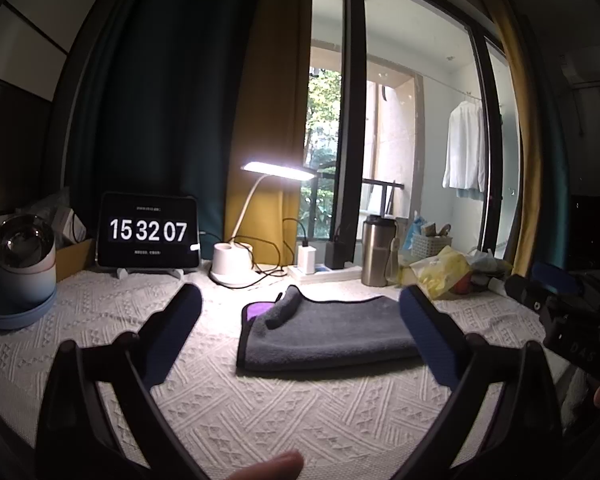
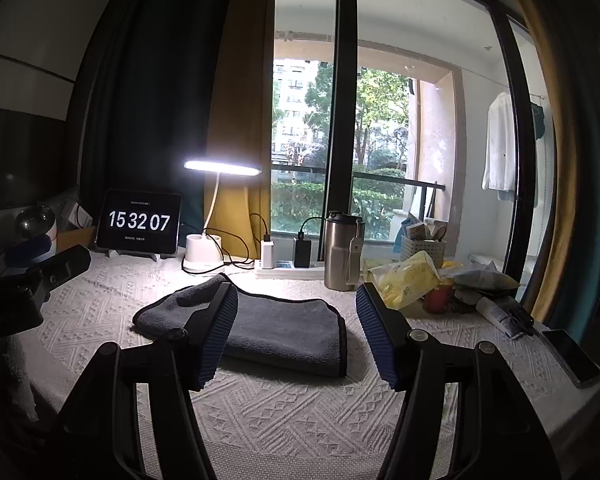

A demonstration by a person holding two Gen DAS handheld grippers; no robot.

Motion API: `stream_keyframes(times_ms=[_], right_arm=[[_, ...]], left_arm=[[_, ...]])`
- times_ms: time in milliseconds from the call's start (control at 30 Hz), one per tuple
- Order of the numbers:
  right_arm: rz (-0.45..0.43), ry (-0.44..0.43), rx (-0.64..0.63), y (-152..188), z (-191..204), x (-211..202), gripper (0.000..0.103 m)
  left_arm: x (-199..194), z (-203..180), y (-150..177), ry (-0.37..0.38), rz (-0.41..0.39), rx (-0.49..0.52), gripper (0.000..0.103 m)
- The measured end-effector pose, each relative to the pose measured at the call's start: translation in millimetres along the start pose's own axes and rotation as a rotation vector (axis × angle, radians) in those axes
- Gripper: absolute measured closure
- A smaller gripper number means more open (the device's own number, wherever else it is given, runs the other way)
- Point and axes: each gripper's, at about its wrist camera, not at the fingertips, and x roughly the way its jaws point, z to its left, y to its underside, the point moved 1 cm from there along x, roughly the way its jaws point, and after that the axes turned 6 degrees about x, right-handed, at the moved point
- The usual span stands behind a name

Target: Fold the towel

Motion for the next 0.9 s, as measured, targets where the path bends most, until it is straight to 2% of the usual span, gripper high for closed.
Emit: stream_keyframes(times_ms=[900], right_arm=[[-0.001, 0.006, 0.008, 1.0, -1.7, -1.0, 0.038]], left_arm=[[0.8, -3.0, 1.9, -0.004, 0.008, 0.004, 0.003]])
